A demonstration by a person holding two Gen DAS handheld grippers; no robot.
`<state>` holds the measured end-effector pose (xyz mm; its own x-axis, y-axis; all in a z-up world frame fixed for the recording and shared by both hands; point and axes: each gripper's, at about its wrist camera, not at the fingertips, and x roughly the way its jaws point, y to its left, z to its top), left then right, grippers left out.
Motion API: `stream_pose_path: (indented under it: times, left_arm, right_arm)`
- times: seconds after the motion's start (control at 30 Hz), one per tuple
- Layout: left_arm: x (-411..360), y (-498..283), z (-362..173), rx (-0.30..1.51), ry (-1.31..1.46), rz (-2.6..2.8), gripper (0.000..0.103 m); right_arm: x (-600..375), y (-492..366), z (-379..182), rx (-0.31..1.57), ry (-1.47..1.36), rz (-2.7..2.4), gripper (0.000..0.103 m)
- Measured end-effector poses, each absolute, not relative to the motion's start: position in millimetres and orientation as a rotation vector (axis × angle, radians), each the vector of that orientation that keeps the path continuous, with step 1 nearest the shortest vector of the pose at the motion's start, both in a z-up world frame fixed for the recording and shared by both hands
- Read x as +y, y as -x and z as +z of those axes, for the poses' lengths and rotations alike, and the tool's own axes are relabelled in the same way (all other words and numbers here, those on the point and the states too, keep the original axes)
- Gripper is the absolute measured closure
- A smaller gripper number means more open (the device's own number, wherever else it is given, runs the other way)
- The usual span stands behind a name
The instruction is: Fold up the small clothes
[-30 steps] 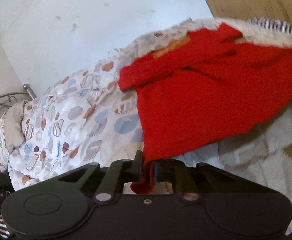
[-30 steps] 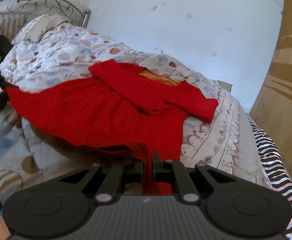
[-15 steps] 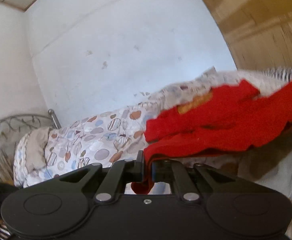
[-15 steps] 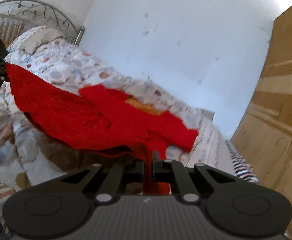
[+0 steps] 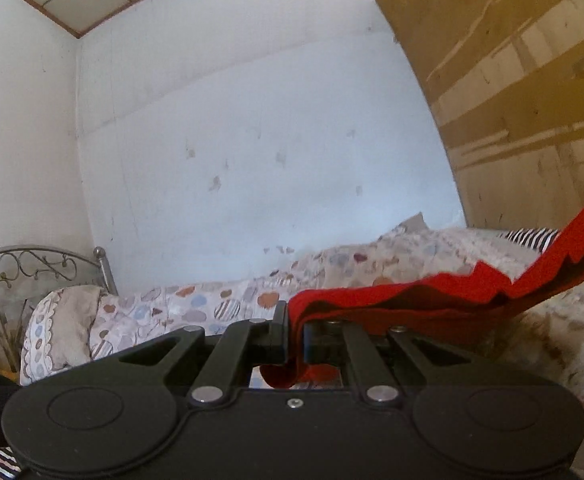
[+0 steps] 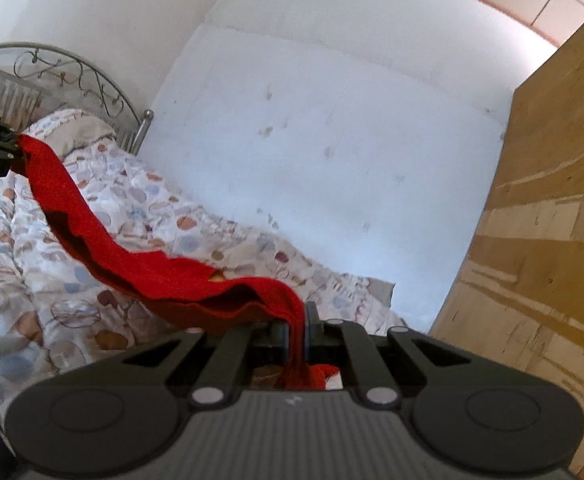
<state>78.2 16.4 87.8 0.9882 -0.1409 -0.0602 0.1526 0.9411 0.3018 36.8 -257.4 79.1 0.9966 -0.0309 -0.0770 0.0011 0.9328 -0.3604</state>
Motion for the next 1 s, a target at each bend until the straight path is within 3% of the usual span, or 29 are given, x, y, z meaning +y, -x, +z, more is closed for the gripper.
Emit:
stream_pose_path:
  times: [0.47,1.0]
  left_arm:
    - [9.0,-10.0,136.8,-0.02,-0.314,-0.228,0.097]
    - [16.0,-181.1,121.5,0.27,-0.197,-0.157,0.096]
  right_arm:
    - [-251.2,24.2,137.4,0.031,0.4,0.063,0.096]
    - [-271.0,-120.9,119.4,0.148,0.36,0.022,0.095]
